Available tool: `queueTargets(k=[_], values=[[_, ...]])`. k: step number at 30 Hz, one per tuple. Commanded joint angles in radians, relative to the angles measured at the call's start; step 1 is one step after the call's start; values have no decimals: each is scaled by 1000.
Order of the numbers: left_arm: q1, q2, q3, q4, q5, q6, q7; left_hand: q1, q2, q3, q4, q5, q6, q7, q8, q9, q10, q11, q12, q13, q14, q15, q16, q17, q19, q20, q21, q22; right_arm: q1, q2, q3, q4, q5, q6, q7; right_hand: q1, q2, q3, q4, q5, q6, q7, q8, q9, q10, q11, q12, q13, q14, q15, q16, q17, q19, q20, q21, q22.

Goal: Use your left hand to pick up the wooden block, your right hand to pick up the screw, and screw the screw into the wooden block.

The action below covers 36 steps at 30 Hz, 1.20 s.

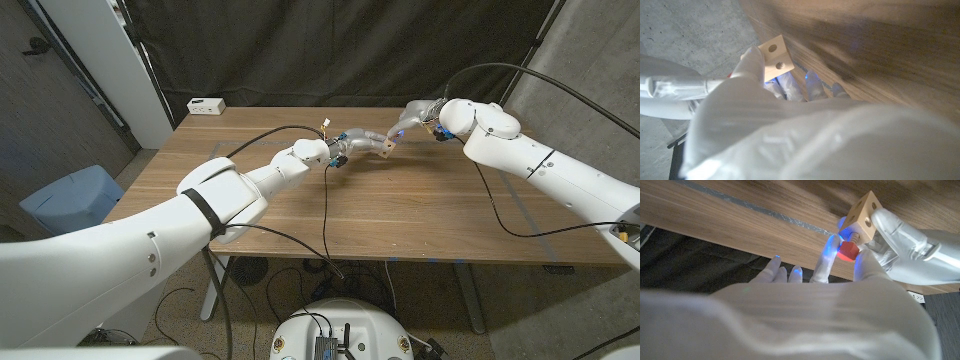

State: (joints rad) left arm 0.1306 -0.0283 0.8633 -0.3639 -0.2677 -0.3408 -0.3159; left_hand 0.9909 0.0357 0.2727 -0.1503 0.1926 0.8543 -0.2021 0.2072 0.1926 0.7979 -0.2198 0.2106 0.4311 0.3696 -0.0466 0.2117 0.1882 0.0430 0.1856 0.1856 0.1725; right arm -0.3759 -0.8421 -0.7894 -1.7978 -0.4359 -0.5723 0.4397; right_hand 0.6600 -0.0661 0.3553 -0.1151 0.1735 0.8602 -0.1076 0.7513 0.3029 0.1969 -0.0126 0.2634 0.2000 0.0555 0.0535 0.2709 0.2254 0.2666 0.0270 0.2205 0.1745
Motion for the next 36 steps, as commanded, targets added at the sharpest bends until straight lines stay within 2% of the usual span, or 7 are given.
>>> queueTargets(k=[1, 10, 14, 19, 26, 33, 36], values=[[-1, 1, 2, 1, -2, 2, 0, 2, 11, 6, 1, 4, 7, 3, 5, 3, 2, 0, -1, 3, 7, -37, 3, 5, 4, 1, 9, 3, 1, 2, -9, -2, -24, -14, -6, -31, -4, -10, 13, 0, 30, 6, 10, -10, 21, 2, 4, 2, 17, -1, 10, 4, 15, -1, 7, 4], [1, 3, 1, 0, -2, -5, -3, 4, 11, 7, 0, 5, 7, 3, 5, 3, 1, 0, -2, 1, 7, -36, 3, 5, 5, 1, 9, 3, 4, -3, -17, -11, -49, -19, 7, -96, -34, -42, 29, 0, 48, 19, 5, -31, 26, 11, -5, 1, 20, 1, 5, 2, 14, 4, 1, 4], [2, 3, 0, 0, -2, -9, -4, 4, 12, 7, 0, 5, 6, 2, 4, 3, 1, 0, -3, 0, 6, -37, 3, 5, 5, 1, 9, 3, 10, -1, -25, -12, -60, -28, 26, -137, -57, -65, 38, 2, 26, 34, 0, -29, 25, 16, -13, 1, 18, 3, 1, 0, 5, 8, -6, 4], [4, 3, -3, 0, -3, -15, -8, 4, 12, 7, 0, 5, 3, 3, 3, 3, 0, 0, -4, -2, 7, -37, 3, 5, 5, 1, 9, 3, 15, 0, -31, -12, -69, -30, 42, -164, -70, -81, 43, 7, 1, 47, -3, -23, 15, 26, -23, 2, 7, 10, -7, -1, -8, 13, -12, 5], [8, 4, -6, -1, -3, -23, -10, 5, 13, 7, 0, 6, 4, 4, 3, 3, 0, 0, -5, -4, 6, -35, 3, 5, 6, 0, 9, 3, 23, 0, -37, -11, -78, -37, 72, -212, -82, -107, 52, 18, -75, 74, -33, -32, -22, 45, -48, 3, -10, 20, -20, -2, -32, 19, -21, 5], [8, 3, -6, -1, -1, -20, -6, 5, 13, 7, 0, 6, 1, 4, 2, 2, 0, 0, -5, -5, 7, -35, 3, 5, 5, 1, 9, 3, 30, -8, -33, -12, -69, -31, 103, -249, -83, -127, 57, 27, -164, 93, -66, -39, -60, 85, -66, 5, -32, 34, -36, -3, -60, 28, -28, 5], [8, 3, -6, -1, 0, -20, -5, 5, 13, 7, 0, 6, 2, 4, 3, 2, -1, 0, -5, -5, 7, -35, 3, 5, 5, 0, 8, 3, 23, -14, -19, -19, -57, -29, 100, -257, -83, -131, 58, 28, -183, 100, -72, -39, -69, 86, -68, 5, -39, 36, -40, -3, -65, 30, -28, 5]])
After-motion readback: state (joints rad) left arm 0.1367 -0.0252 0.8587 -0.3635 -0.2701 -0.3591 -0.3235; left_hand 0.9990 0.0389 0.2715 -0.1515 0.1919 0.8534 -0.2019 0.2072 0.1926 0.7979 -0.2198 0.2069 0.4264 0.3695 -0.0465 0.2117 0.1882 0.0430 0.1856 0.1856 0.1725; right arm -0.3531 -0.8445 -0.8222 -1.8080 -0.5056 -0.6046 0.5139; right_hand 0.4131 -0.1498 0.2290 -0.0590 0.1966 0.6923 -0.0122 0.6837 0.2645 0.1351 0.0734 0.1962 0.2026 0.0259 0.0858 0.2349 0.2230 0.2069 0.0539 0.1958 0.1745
